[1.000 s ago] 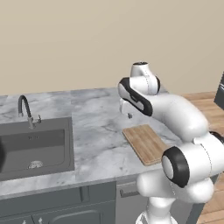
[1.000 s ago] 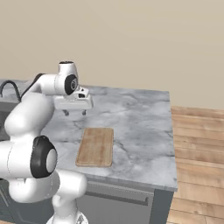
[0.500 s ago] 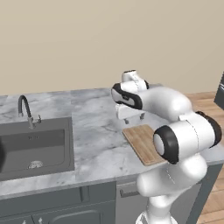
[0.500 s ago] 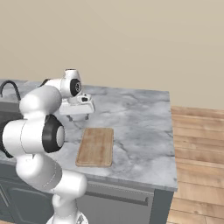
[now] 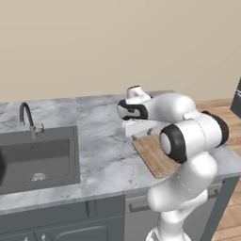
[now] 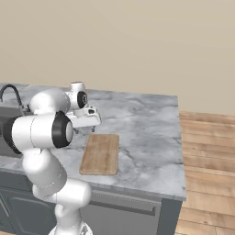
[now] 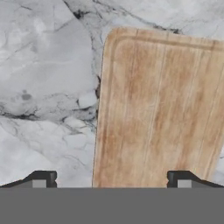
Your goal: Move the cutting board and knife to the sink. Then move spray from the cabinet to the counter.
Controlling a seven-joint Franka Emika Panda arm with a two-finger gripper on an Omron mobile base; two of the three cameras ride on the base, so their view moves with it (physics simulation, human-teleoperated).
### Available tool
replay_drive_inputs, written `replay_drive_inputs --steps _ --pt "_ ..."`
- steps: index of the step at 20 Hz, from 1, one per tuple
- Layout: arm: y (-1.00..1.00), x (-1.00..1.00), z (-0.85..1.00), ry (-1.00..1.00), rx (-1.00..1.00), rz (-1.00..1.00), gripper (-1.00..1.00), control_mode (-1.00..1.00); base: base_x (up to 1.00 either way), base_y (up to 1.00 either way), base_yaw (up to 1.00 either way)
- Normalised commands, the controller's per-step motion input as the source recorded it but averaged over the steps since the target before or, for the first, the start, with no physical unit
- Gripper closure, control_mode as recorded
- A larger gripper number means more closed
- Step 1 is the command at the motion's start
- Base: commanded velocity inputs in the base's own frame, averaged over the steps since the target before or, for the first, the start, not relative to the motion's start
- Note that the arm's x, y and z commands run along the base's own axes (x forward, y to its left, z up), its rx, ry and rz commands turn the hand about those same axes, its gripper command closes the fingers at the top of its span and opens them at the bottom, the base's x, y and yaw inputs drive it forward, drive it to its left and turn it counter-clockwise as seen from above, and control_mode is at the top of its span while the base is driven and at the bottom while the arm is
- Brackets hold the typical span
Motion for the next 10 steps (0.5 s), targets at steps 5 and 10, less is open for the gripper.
replay_drive_inputs --steps 5,10 --pt "0.0 0.31 -0.34 -0.02 0.0 0.05 -1.0 -1.0 0.0 0.0 0.0" --pt "0.0 0.43 -0.21 -0.03 0.0 0.01 -1.0 -1.0 0.0 0.0 0.0"
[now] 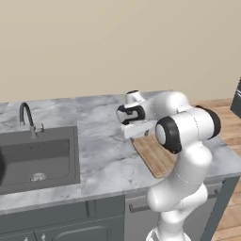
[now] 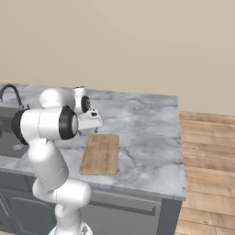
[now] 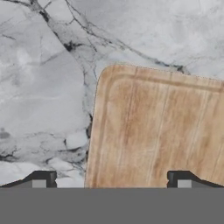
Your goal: Move the cutting board and knife to the sink. Then move spray from the cabinet to the counter.
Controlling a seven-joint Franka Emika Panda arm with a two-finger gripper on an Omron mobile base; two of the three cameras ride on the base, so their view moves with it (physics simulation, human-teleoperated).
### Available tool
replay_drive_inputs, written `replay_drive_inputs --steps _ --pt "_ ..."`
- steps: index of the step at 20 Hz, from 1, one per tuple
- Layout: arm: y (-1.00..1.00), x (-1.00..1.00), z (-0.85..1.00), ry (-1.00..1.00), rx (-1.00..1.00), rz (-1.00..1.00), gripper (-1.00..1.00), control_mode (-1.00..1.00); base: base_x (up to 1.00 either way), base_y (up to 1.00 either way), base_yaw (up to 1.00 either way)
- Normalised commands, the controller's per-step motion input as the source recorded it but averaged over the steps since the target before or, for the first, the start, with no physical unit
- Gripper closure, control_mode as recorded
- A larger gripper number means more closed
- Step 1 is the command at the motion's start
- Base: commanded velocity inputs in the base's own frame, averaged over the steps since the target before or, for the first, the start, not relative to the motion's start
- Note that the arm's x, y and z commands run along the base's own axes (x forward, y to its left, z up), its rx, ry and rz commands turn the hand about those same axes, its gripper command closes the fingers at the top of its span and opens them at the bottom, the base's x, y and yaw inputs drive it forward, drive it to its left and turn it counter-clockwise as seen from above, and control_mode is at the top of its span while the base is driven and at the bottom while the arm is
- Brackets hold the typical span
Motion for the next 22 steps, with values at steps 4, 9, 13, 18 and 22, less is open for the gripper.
replay_drive_inputs --steps 4,9,13,18,22 --pt "0.0 0.45 -0.21 -0.02 0.0 0.0 -1.0 -1.0 0.0 0.0 0.0" --pt "0.0 0.38 -0.26 0.0 0.0 0.0 -1.0 -1.0 0.0 0.0 0.0" --pt "0.0 0.39 -0.26 -0.03 0.0 0.0 -1.0 -1.0 0.0 0.0 0.0" --pt "0.0 0.33 -0.33 -0.03 0.0 0.0 -1.0 -1.0 0.0 0.0 0.0" --pt "0.0 0.16 -0.31 -0.01 0.0 0.0 -1.0 -1.0 0.0 0.0 0.0"
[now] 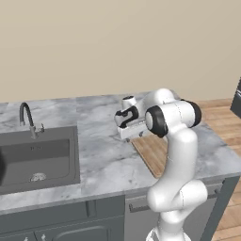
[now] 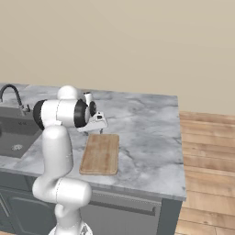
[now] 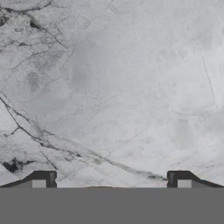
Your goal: Move the cutting board and knife to the sink. Then move spray from the cabinet to the counter.
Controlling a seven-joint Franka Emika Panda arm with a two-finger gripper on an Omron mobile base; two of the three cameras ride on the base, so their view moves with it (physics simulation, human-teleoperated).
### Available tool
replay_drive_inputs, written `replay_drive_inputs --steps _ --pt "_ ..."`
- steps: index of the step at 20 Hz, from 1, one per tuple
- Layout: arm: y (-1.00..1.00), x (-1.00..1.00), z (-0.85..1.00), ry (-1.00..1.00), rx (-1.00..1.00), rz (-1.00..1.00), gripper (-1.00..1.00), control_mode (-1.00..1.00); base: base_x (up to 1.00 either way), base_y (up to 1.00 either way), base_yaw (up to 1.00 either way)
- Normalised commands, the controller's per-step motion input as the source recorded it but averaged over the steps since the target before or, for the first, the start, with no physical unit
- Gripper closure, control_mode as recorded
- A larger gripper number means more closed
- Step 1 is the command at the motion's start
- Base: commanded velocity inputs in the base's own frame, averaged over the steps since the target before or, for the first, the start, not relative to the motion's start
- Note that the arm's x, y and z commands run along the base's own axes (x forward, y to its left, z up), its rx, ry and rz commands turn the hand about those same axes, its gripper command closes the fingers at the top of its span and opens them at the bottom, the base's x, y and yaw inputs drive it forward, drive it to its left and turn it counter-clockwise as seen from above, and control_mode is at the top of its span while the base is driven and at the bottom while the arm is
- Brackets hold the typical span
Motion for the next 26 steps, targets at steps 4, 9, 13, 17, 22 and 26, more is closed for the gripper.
replay_drive_inputs --steps 4,9,13,17,22,26 --pt "0.0 0.08 -0.18 0.0 0.0 0.0 -1.0 -1.0 0.0 0.0 0.0" --pt "0.0 0.02 -0.12 0.0 -0.01 0.01 -1.0 -1.0 0.0 0.0 0.0" --pt "0.0 0.0 -0.12 0.0 -0.05 0.11 -1.0 -1.0 0.0 0.0 0.0" --pt "-0.03 -0.21 -0.08 -0.03 -0.03 0.16 -1.0 -1.0 0.0 0.0 0.0" --pt "-0.11 -0.45 -0.04 -0.03 0.0 0.17 -1.0 -1.0 0.0 0.0 0.0" --pt "-0.21 -0.65 -0.11 -0.02 0.0 0.17 -1.0 -1.0 0.0 0.0 0.0"
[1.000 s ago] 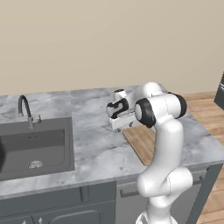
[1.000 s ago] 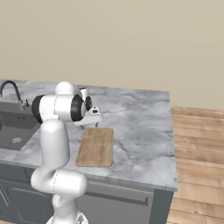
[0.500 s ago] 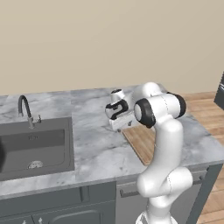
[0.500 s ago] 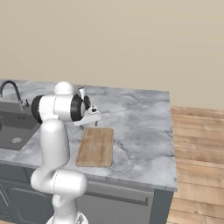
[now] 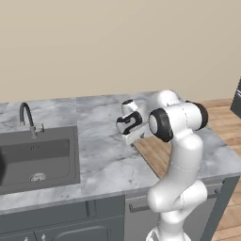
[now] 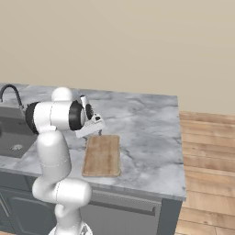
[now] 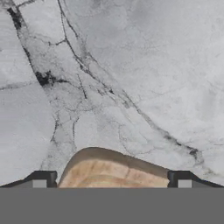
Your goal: Move the cutting board and knife to the sink. Then move spray from the cabinet to the counter.
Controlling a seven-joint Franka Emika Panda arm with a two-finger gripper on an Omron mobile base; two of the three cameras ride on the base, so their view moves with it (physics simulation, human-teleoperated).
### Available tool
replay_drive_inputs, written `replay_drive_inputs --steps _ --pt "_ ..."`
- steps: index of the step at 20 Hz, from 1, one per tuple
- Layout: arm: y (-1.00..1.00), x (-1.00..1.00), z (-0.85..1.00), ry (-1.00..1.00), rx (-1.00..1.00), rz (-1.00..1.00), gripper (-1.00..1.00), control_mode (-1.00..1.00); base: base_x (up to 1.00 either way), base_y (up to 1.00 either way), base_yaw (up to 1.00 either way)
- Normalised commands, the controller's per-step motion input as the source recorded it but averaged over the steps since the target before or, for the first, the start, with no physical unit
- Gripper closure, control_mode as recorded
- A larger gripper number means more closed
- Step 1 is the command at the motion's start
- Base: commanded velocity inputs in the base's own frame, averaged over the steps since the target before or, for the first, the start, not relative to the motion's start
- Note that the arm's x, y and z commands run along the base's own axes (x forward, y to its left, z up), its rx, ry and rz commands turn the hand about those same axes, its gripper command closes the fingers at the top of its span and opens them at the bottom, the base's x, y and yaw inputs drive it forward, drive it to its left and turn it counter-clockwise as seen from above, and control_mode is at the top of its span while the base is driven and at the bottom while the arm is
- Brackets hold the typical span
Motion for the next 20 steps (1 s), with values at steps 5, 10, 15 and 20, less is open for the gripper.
replay_drive_inputs --steps 5,10,15,20 --pt "-0.28 -0.73 -0.16 -0.03 0.0 0.16 -1.0 -1.0 0.0 0.0 0.0" --pt "-0.36 -0.78 -0.24 -0.03 0.0 0.15 -1.0 -1.0 0.0 0.0 0.0" --pt "-0.46 -0.87 -0.29 -0.03 0.0 0.14 -1.0 -1.0 0.0 0.0 0.0" --pt "-0.46 -0.8 -0.32 -0.02 0.0 0.13 -1.0 -1.0 0.0 0.0 0.0"
